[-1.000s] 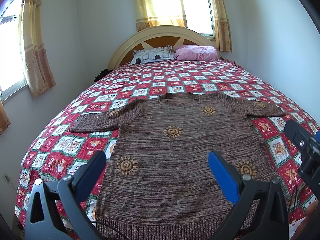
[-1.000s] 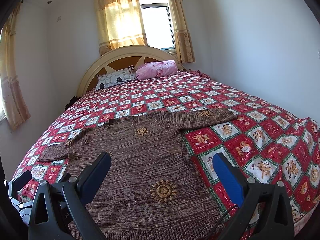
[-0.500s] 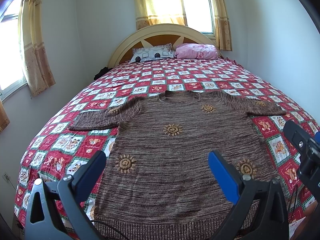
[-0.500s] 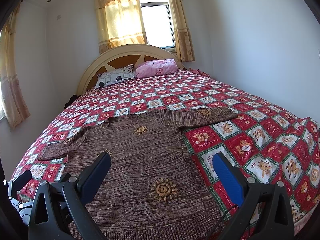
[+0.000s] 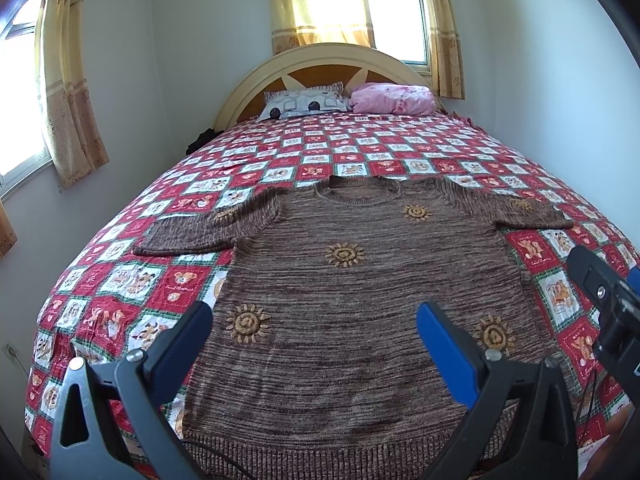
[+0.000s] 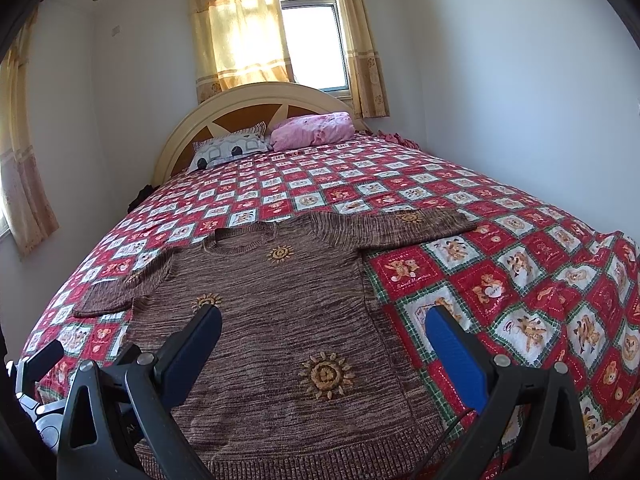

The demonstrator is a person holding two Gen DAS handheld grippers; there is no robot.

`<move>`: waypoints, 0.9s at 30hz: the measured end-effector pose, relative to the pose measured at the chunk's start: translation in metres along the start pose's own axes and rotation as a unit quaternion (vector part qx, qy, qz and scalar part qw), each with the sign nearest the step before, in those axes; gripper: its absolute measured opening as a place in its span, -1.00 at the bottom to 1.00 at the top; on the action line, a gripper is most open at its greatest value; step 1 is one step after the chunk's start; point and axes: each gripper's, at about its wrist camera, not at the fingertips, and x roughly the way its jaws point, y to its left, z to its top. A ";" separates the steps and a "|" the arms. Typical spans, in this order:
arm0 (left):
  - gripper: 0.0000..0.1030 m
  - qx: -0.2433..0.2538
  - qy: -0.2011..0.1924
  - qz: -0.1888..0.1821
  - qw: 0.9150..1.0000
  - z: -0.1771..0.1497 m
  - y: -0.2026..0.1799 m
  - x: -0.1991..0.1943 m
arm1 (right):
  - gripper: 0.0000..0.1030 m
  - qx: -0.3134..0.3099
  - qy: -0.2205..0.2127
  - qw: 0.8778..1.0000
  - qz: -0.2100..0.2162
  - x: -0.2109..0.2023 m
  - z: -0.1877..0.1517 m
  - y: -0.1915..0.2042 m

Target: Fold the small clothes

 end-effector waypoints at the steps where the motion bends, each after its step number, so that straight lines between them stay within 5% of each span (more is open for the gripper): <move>1: 1.00 0.000 0.001 -0.001 1.000 -0.001 0.001 0.002 | 0.98 -0.001 0.001 1.000 -0.001 0.001 -0.001 0.000; 13: 1.00 -0.017 0.046 -0.005 0.999 0.004 0.007 0.052 | 0.98 -0.003 0.028 0.999 -0.033 0.045 -0.004 -0.017; 27: 1.00 0.006 0.079 -0.004 0.997 0.054 0.002 0.142 | 0.97 -0.012 0.077 0.994 -0.072 0.134 0.028 -0.057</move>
